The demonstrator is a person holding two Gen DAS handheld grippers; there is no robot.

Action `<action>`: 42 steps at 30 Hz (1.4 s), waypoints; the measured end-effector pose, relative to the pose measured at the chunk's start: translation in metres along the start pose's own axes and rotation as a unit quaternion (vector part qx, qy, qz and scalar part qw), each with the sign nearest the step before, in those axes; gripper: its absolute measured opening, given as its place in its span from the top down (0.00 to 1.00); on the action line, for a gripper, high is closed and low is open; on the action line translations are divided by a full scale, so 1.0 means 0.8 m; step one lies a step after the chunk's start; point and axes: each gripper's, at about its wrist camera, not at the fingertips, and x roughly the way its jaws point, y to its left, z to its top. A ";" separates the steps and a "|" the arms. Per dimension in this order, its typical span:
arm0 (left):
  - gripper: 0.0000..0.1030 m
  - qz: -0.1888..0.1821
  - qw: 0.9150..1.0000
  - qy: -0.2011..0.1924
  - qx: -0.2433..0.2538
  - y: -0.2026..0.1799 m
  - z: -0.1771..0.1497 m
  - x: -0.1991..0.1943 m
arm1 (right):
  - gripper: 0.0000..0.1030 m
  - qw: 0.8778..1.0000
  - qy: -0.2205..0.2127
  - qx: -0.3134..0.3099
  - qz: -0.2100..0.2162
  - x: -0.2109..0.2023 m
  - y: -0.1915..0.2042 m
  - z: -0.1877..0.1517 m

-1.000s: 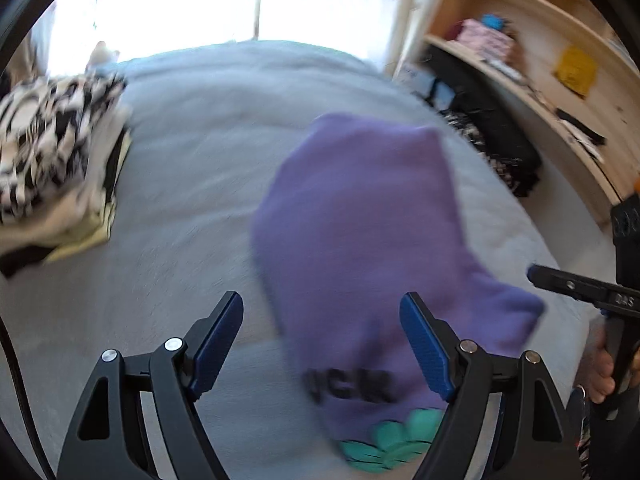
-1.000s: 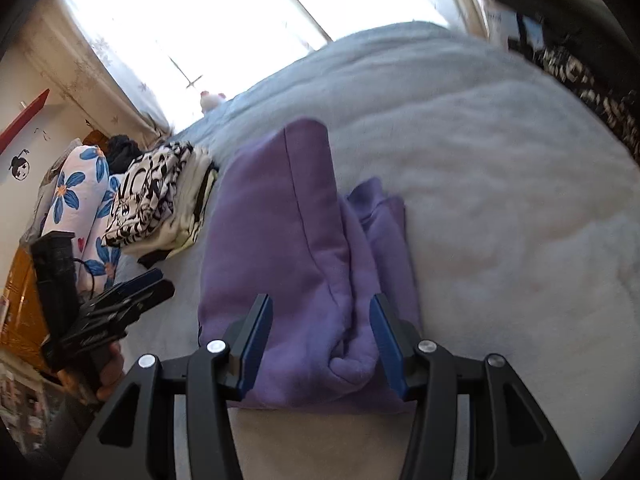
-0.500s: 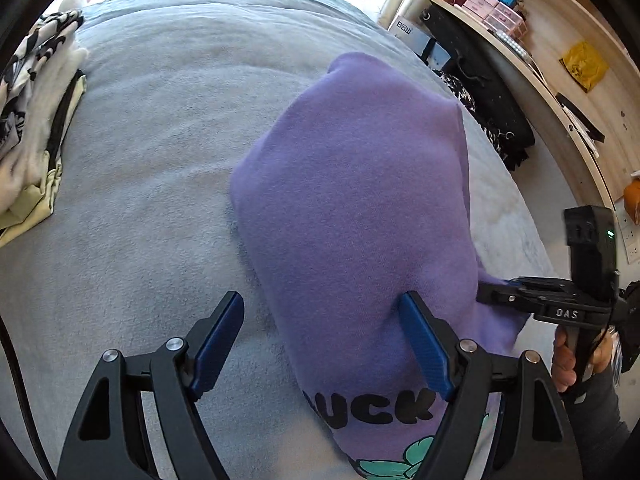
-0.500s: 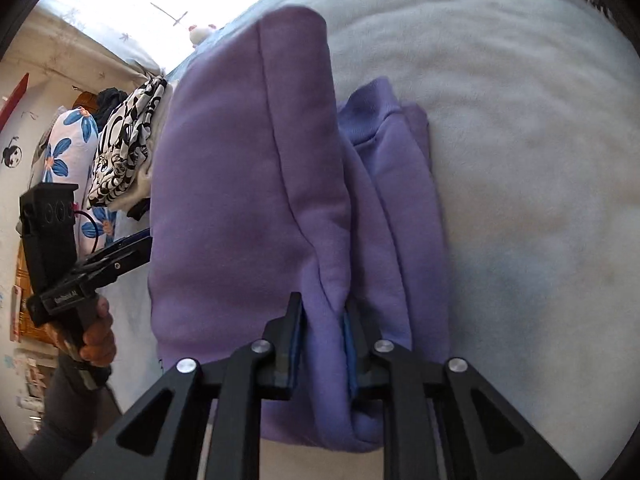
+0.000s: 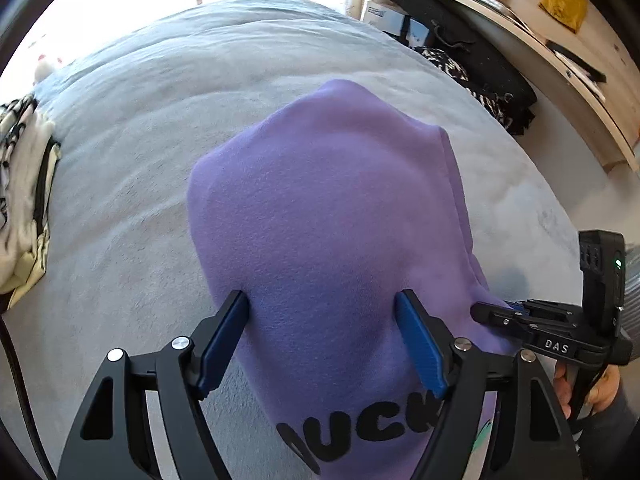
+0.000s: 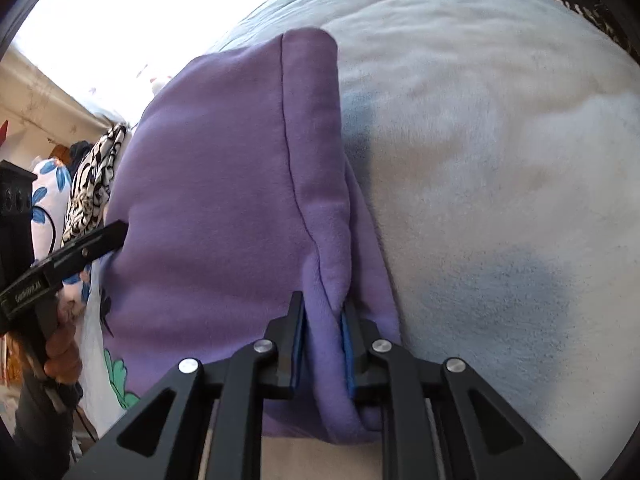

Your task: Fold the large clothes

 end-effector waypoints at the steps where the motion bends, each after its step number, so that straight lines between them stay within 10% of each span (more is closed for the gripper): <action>1: 0.30 0.000 1.000 -0.002 -0.005 0.006 0.000 -0.006 | 0.85 1.000 -0.008 -0.009 0.006 -0.006 0.004 -0.003; 10: 0.29 -0.024 0.999 0.008 -0.039 0.027 -0.004 0.005 | 0.85 1.000 0.012 0.001 0.028 0.019 0.001 0.000; 22: 0.29 -0.055 0.996 0.016 -0.061 0.051 0.006 -0.002 | 0.41 0.999 -0.030 -0.027 0.007 -0.031 0.028 0.075; 33: 0.29 -0.048 0.995 -0.003 -0.083 0.073 0.052 -0.003 | 0.41 0.998 -0.029 -0.015 0.053 0.035 0.032 0.178; 34: 0.29 -0.045 0.996 -0.002 -0.083 0.074 0.054 0.000 | 0.43 0.998 -0.023 -0.011 0.065 0.042 0.031 0.180; 36: 0.29 -0.035 0.996 0.007 -0.078 0.070 0.059 0.010 | 0.88 0.998 -0.009 -0.021 0.057 0.053 0.031 0.181; 42: 0.28 0.014 0.998 0.022 -0.050 0.043 0.075 0.034 | 0.88 0.998 -0.011 -0.038 -0.040 0.064 0.034 0.175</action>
